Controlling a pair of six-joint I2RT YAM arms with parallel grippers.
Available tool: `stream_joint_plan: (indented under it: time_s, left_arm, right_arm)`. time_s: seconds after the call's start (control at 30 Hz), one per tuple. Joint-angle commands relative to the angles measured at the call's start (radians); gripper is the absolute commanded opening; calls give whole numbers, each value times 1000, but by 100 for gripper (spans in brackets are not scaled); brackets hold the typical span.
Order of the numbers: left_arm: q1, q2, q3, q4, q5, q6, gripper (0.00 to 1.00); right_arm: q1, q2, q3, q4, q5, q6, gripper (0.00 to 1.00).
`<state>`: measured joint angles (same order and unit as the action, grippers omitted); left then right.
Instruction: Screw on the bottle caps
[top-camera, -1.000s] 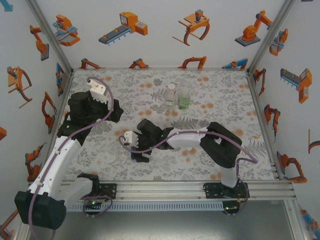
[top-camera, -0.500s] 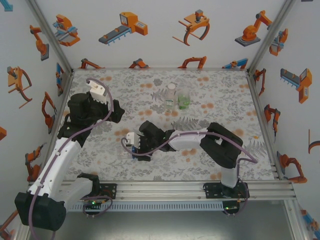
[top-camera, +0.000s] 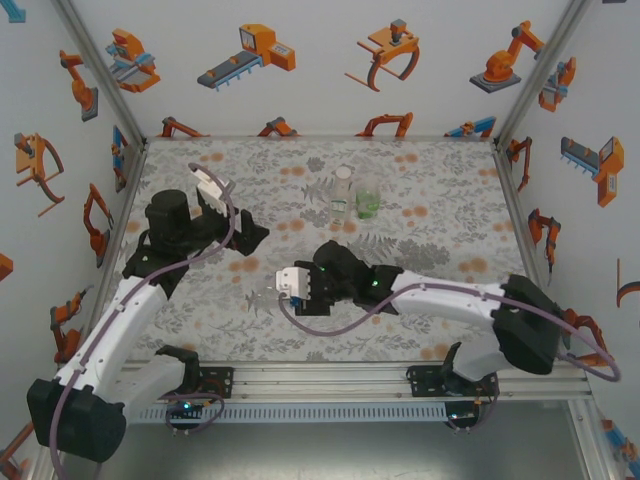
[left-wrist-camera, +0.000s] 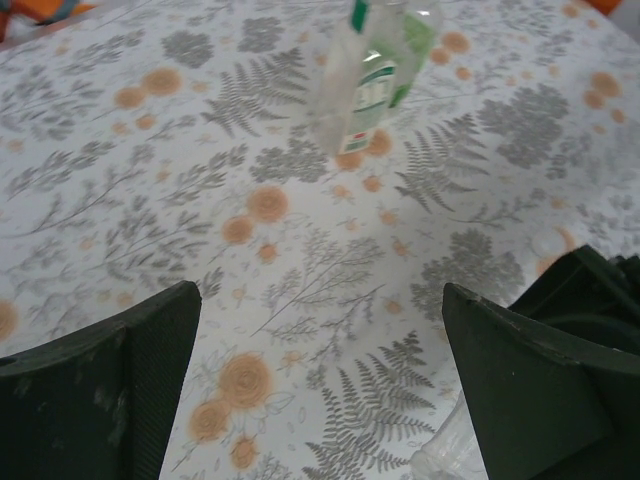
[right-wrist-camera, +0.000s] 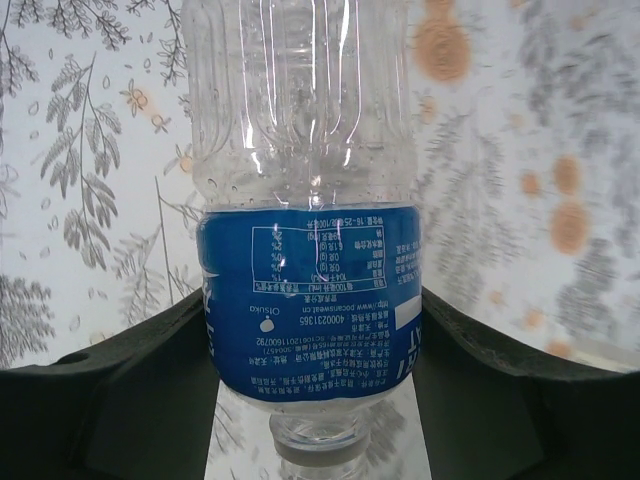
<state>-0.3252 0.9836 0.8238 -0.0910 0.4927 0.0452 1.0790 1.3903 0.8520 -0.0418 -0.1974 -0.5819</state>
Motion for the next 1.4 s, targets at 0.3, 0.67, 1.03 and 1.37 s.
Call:
stream_joint_plan:
  time_s: [0.3, 0.67, 1.03, 1.37]
  left_arm:
    - [-161, 84, 186, -153, 477, 49, 100]
    - [-352, 120, 285, -381, 317, 114, 100]
    - [-432, 169, 317, -494, 313, 134, 98]
    - [-471, 223, 357, -507, 308, 121, 91]
  right_arm:
    - [73, -371, 11, -335, 290, -416, 42]
    - [259, -396, 127, -385, 577, -677, 40]
    - [359, -376, 170, -319, 657, -781, 40]
    - [392, -370, 191, -304, 673, -811, 40]
